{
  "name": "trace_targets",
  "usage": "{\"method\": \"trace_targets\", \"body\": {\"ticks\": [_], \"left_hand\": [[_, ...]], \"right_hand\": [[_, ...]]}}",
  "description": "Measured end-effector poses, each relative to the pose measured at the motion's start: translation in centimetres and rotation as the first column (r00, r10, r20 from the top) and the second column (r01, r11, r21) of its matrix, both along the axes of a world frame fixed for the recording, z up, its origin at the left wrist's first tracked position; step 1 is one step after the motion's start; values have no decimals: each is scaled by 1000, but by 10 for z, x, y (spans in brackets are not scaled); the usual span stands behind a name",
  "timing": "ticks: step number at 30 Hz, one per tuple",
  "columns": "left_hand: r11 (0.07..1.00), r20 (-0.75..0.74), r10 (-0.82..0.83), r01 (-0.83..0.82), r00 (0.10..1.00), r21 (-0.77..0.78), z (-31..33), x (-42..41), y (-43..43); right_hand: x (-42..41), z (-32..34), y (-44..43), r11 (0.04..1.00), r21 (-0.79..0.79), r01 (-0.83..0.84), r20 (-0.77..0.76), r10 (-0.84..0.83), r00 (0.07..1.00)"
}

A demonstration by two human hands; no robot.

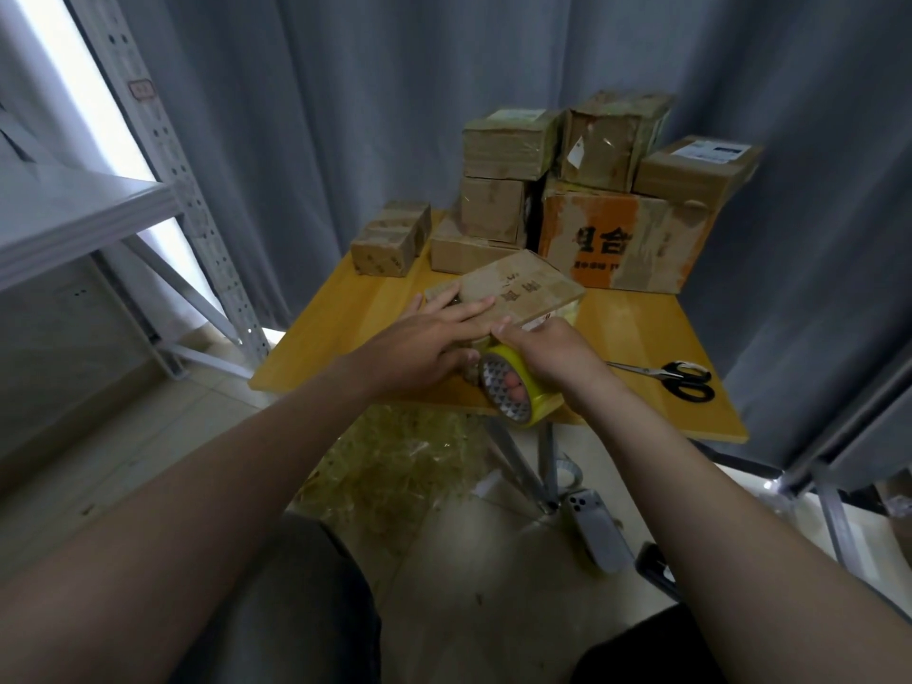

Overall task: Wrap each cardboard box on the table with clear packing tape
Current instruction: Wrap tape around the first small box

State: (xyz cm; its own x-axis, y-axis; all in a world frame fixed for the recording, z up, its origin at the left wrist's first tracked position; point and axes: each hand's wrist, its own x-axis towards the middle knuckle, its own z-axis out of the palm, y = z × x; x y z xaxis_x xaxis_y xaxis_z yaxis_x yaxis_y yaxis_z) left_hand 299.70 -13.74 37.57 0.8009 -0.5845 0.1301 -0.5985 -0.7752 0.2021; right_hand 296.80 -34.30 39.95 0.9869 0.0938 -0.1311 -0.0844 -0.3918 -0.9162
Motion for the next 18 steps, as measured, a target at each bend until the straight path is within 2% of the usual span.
{"method": "trace_targets", "body": {"ticks": [2, 4, 7, 9, 13, 15, 18], "left_hand": [[1000, 15, 11, -11, 1000, -24, -4, 1, 0], [994, 40, 7, -3, 999, -112, -7, -1, 0], [949, -16, 27, -31, 1000, -312, -5, -2, -4], [917, -47, 47, -62, 998, -393, -1, -1, -10], [882, 130, 109, -35, 986, -469, -1, 0, -17], [810, 139, 148, -40, 979, -585, -1, -3, -16], [620, 2, 187, -117, 982, -776, 4, -7, -18]], "right_hand": [[-5, 2, -1, 1000, 1, 7, 0, -7, 1000], [-9, 3, -5, 998, -52, 26, 12, -26, 1000], [-18, 5, -9, 999, 40, 34, -99, -30, 995], [-21, 4, -10, 997, 71, 37, -124, -28, 992], [-24, 0, -15, 992, 119, 32, -116, -18, 993], [-27, 1, -21, 987, 158, 19, -93, -4, 996], [-28, 9, -32, 956, 295, 8, 24, -15, 1000]]}}
